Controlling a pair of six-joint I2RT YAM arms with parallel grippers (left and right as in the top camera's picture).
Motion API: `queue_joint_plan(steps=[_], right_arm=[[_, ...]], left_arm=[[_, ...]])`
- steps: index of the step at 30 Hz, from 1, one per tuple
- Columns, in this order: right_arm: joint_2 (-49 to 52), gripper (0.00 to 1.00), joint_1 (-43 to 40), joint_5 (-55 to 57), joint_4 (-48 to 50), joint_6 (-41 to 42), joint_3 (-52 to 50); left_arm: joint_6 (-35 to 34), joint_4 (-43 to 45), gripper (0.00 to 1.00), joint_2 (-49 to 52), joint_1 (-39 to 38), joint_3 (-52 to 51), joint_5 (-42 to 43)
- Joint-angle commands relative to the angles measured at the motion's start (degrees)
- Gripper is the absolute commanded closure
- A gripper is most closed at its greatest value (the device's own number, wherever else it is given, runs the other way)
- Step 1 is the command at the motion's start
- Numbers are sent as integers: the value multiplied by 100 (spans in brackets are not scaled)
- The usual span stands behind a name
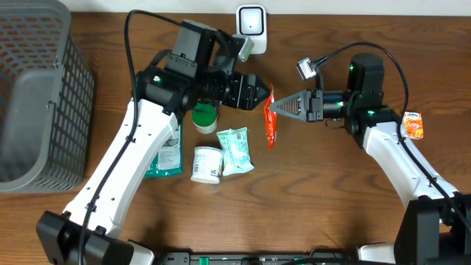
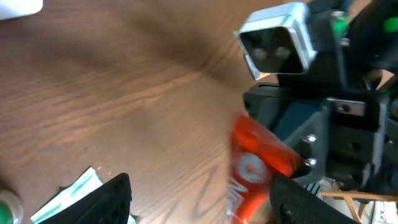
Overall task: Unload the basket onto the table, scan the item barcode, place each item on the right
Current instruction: 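Reach the left gripper to the packet and grasp its top end, then release the packet from the right gripper and withdraw it right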
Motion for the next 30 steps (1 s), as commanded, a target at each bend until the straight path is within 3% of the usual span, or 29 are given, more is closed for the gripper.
queue_joint_plan(steps=[1,21,30], right_arm=[[-7,99,4,413,28,448,24],[-7,99,149,232,378,822,24],[-7,99,153,221,380,817,24]], left_arm=[[111,50,29,33,-127,-24,214],[142,363,30,577,-254,-24,-111],[142,732,56,560,-247,-22,-111]])
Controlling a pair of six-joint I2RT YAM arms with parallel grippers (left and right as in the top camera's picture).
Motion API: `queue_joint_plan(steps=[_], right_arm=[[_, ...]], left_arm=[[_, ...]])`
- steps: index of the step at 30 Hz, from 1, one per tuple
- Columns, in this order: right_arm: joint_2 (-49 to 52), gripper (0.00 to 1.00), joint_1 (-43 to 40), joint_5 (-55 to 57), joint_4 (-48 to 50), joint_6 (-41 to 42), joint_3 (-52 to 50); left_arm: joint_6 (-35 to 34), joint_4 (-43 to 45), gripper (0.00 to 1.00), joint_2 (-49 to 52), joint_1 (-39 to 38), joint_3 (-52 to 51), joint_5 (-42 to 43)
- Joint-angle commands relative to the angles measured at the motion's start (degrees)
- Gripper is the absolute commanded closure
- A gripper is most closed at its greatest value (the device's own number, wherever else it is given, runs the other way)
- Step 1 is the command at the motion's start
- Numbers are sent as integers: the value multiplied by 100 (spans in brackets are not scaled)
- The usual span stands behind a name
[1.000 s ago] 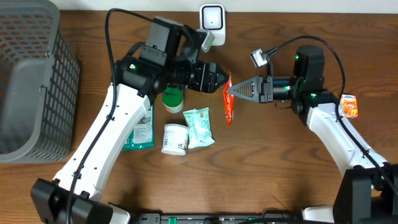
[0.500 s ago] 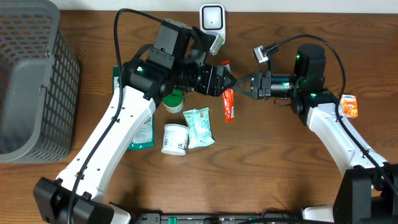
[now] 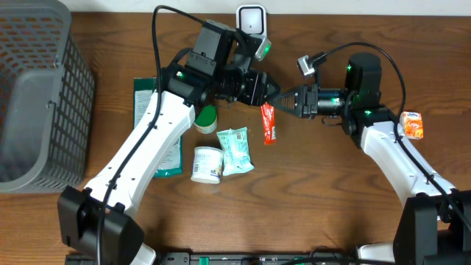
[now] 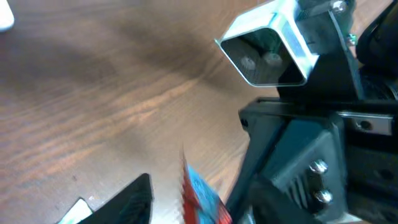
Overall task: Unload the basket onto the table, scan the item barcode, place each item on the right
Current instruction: 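Release the packet from the right gripper and withdraw it right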
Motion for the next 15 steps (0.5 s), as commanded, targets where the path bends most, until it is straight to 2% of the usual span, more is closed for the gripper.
queue_joint_plan(steps=[1,9,12,14,15], right_arm=[[-81,99,72,-247,37,33,42],[-81,99,70,-105,125,39,42],[-81,99,44,-57,142,39,42],[-81,99,0,-57,144,39,42],[-81,99,-24,-57,144,37,42]], left_arm=[[24,52,59,2,4,-22,-92],[24,-175,63,2,2,-24,-92],[26,-212,76,2,4,-24,-94],[26,-186,92,2,4,-24,-94],[28,-149,93,2,4,-24,-94]])
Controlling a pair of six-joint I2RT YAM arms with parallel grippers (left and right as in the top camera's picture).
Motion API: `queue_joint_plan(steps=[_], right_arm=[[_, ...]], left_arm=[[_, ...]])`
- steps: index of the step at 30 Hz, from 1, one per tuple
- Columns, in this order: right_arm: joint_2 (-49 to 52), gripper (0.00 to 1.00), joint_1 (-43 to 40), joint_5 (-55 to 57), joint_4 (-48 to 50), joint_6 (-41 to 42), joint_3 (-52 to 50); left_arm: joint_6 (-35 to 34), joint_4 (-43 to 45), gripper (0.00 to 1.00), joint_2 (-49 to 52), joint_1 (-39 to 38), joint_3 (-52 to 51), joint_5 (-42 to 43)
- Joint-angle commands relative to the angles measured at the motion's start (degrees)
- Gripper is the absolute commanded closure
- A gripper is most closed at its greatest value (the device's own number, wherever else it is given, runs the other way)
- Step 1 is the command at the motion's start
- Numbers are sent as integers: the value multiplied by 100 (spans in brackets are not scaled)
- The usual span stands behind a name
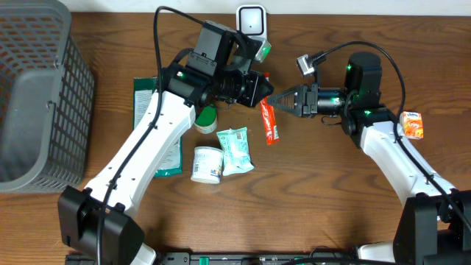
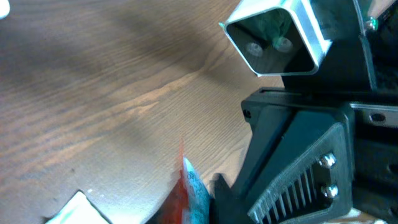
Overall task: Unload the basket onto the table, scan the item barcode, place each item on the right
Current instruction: 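Release the packet from the right gripper and withdraw it right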
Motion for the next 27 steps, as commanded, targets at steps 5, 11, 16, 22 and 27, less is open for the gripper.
queue_joint_plan(steps=[5,11,16,22,27], right_arm=[[-79,99,-168,-70,24,37,39],[-79,60,-424,-72,24,13,39],[-79,42,-680,-76,20,-55,39],[-79,37,-1305,-229,-284,-450,39],[-79,34,-2065,-221,-1231,-1364,39]], left_arm=[[33,129,93,0,13,-24,-79],[31,127,93,-2,13,-22,-33],[249,122,93,-2,13,0,-39],[1075,103,93,-142,13,37,-234],[955,-81,93,-352,24,37,-142]])
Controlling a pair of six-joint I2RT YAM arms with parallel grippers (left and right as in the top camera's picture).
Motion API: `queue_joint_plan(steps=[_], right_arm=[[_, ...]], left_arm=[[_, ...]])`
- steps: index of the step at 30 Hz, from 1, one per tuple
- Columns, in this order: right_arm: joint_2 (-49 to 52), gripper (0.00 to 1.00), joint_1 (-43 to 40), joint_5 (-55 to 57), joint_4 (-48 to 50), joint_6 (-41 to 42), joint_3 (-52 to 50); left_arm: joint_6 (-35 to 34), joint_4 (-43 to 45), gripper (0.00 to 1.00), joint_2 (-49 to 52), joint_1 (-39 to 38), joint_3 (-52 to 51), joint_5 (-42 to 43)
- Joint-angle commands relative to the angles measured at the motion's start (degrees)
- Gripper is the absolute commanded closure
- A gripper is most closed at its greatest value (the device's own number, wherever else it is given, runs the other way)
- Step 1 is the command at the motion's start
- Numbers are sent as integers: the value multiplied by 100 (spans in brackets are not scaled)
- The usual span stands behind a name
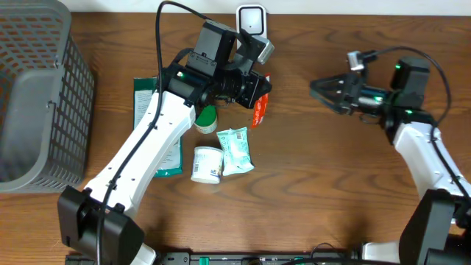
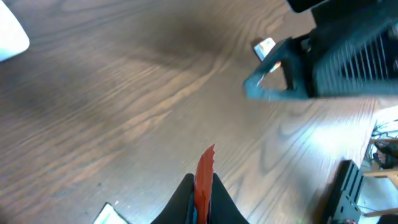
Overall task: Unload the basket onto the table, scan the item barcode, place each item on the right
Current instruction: 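Release the packet from the right gripper and withdraw it right, then carry the packet with the left gripper to the white scanner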
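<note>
My left gripper (image 1: pixel 259 91) is shut on a red snack packet (image 1: pixel 258 110), which hangs below its tips just under the white scanner (image 1: pixel 250 20) at the table's back edge. In the left wrist view the red snack packet (image 2: pixel 204 167) stands edge-on, pinched between the black fingers (image 2: pixel 219 200) of my left gripper (image 2: pixel 202 190). The scanner (image 2: pixel 9 37) shows as a white corner at the upper left. My right gripper (image 1: pixel 318 88) is off to the right, apart from the packet, its fingers spread open and empty; the right gripper (image 2: pixel 273 70) appears blurred in the wrist view.
A green bottle (image 1: pixel 204 118), a mint packet (image 1: pixel 237 150), a white cup (image 1: pixel 208 163) and a dark green bag (image 1: pixel 156 136) lie under the left arm. A grey basket (image 1: pixel 37 96) stands at the far left.
My right gripper was open right beside the packet and is now well off to the right. The left gripper keeps the packet alone, a little higher and tilted.
First my right gripper held the red packet and the left gripper was open around it. Then both grippers met at the packet below the scanner. Then the right one stood open while the left pinched the packet. Now only the left holds it.
</note>
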Motion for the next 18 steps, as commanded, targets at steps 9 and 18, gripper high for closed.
queue_joint_plan(steps=[9,18], right_arm=[[-79,18,-1519,660,-1670,-1921,37],[-79,1,-1637,3276,-2647,-1915,37]], left_arm=[[1561,28,93,-498,-664,37,-1897],[3738,979,93,-437,-1930,37,-4697]])
